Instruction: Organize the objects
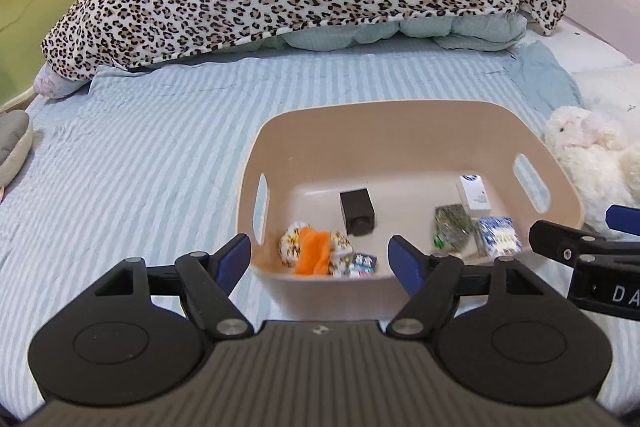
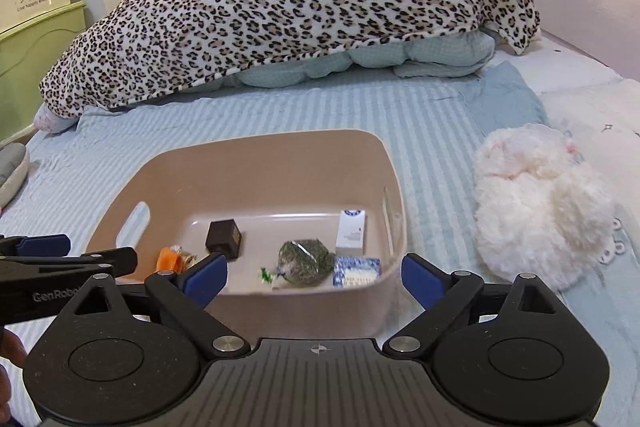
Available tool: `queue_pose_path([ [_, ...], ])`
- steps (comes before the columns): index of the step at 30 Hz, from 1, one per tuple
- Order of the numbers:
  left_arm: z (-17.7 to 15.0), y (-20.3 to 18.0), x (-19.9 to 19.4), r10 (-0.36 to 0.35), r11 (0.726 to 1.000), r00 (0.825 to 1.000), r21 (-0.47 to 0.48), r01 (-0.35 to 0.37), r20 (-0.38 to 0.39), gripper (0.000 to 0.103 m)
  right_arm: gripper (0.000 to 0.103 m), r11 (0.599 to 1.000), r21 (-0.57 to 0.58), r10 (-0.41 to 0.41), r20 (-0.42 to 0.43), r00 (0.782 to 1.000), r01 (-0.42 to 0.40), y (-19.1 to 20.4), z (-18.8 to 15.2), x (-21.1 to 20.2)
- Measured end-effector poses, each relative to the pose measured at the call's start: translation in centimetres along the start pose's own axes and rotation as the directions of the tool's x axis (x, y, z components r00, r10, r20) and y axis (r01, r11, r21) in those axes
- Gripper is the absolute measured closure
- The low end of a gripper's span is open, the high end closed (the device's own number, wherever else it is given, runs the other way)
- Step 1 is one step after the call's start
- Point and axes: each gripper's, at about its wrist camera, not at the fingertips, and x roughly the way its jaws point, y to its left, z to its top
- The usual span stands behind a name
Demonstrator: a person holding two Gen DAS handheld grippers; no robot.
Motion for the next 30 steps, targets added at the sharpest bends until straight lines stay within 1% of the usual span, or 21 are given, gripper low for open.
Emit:
queue_pose_path([
  [5, -1.2, 0.5, -2.4, 0.003, 1.000, 1.000, -0.006, -0.003, 0.003, 0.026, 0.008, 1.000, -0.002, -0.012, -0.005, 1.000, 0.012, -0.6, -1.4, -2.4],
  [11, -3.1, 0.1, -4.7, 0.012, 1.000, 1.000, 0.013, -0.012, 0.008, 0.026, 0.006, 1.000, -0.003, -0.019, -0.005, 1.000, 0.019, -1.3, -3.0, -4.8],
  [16, -4.4, -0.1, -6.4, 0.012, 1.000, 1.000, 0.014, -0.012, 0.015, 0.026, 0.006, 1.000, -0.007, -0.015, -0.012, 1.000, 0.015, -1.6, -4.1, -6.1],
  [19, -5.2, 0.2, -7.5, 0.020, 1.000, 1.000, -0.005, -0.020, 0.024, 0.026, 0.006, 1.000, -0.015, -0.009, -0.013, 1.000, 0.009, -1.7, -4.7, -6.8],
  [24, -6.5, 0.3, -8.7, 0.019, 1.000, 1.000, -0.007, -0.019, 0.021, 0.025, 0.006, 1.000, -0.016, 0.004, -0.020, 1.000, -0.004, -2.1, -5.9, -7.8],
  [30, -8.1, 0.3, -9.8, 0.021, 1.000, 1.000, -0.008, -0.020, 0.023, 0.025, 0.006, 0.999, -0.048, -0.016, -0.013, 1.000, 0.015, -2.3, -7.5, -9.0],
])
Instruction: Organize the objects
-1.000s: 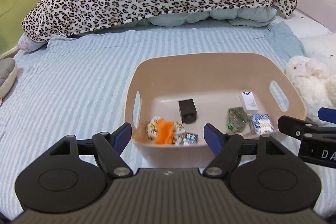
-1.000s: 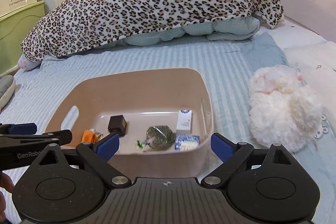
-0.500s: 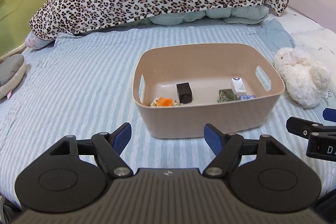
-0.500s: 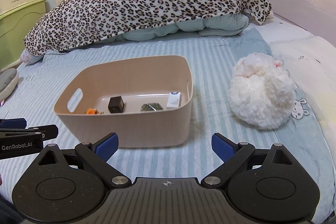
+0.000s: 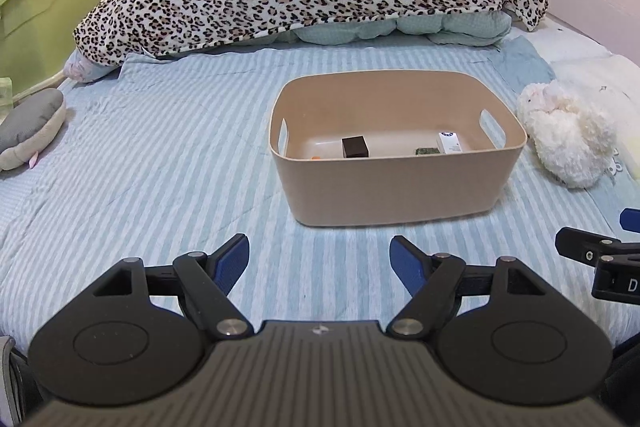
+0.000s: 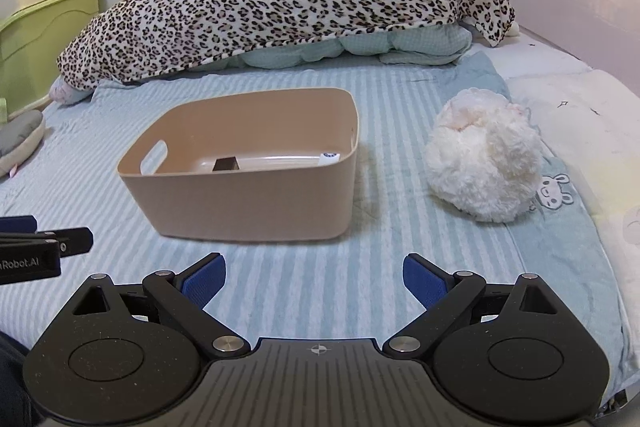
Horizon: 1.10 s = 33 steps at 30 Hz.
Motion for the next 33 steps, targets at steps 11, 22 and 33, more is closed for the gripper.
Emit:
queue_pose_path([
  [11, -2.6, -0.3, -2.4, -0.026, 1.000, 1.000, -0.004, 0.026, 0.002, 0.024, 0.006, 1.000, -0.027, 0.006, 0.017, 1.000, -0.006, 0.2, -2.0, -2.9],
  [22, -4.4, -0.3, -5.0, -0.064, 0.998, 0.998, 0.000, 0.064, 0.009, 0.024, 0.002, 0.998, -0.061, 0.021, 0.026, 0.999, -0.019, 0.9, -3.6, -5.2],
  [33, -5.7, -0.6, -6.5, -0.071, 0.997, 0.997, 0.019, 0.071, 0.010, 0.024, 0.001, 0.999, -0.039, 0.031, 0.028, 0.999, -0.030, 0.8, -4.6, -6.9],
])
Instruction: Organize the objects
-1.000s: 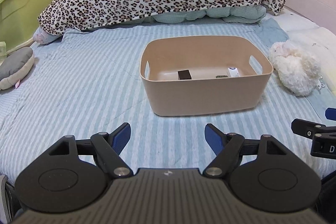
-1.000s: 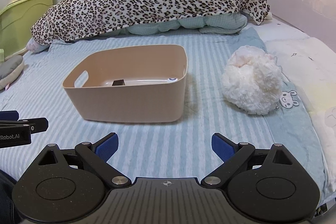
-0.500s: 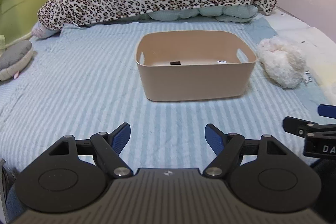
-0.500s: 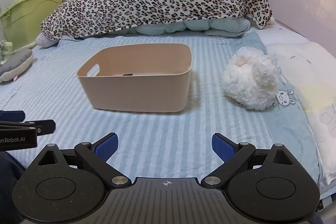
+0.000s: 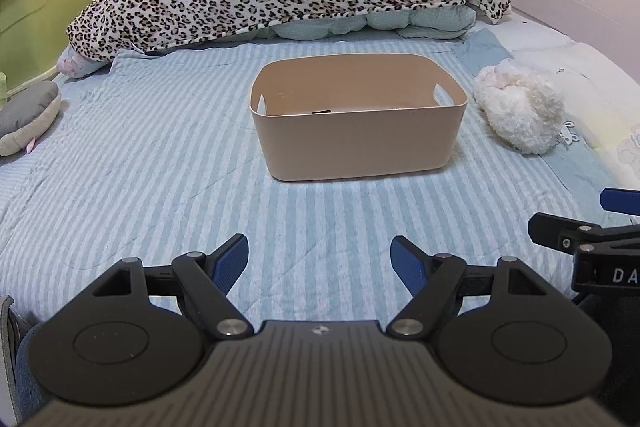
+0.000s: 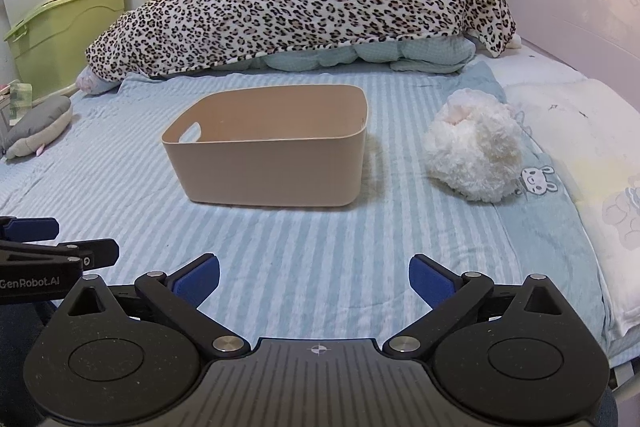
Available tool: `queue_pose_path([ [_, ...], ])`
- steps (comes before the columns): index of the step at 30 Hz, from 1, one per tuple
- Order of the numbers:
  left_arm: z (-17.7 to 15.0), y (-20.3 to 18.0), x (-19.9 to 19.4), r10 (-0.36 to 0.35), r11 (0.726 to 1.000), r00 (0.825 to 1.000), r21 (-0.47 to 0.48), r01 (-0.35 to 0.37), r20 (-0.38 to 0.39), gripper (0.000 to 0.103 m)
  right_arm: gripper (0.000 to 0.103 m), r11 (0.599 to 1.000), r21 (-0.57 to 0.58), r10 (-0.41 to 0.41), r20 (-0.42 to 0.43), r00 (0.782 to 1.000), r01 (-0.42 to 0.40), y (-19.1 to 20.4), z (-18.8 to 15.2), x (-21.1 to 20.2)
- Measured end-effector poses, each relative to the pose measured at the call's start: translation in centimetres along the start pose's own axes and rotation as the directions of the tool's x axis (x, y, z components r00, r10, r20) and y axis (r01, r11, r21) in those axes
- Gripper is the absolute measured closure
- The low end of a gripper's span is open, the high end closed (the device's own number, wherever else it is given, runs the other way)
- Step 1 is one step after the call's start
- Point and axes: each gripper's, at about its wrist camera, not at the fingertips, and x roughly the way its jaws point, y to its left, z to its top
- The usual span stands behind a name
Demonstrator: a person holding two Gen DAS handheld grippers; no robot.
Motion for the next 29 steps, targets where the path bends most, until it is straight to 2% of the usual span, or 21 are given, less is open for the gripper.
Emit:
queue_pose_path([
  [22, -1.0, -1.3, -1.9, -0.043, 0.998, 0.999, 0.050, 0.042, 0.004, 0.024, 0.000, 1.000, 0.019, 0.014, -0.031, 0.999, -0.014, -0.5, -1.1, -0.9],
  [26, -0.9, -1.3, -1.9, -0.045, 0.998, 0.999, 0.049, 0.044, 0.005, 0.017, 0.000, 0.999, 0.031, 0.015, -0.032, 0.999, -0.014, -0.8, -1.1, -0.8],
  [29, -0.8, -1.1, -1.8, -0.050, 0.998, 0.999, 0.031, 0.050, 0.006, 0.016, 0.000, 0.999, 0.040, 0.015, -0.037, 0.999, -0.014, -1.1, -1.2, -0.4],
])
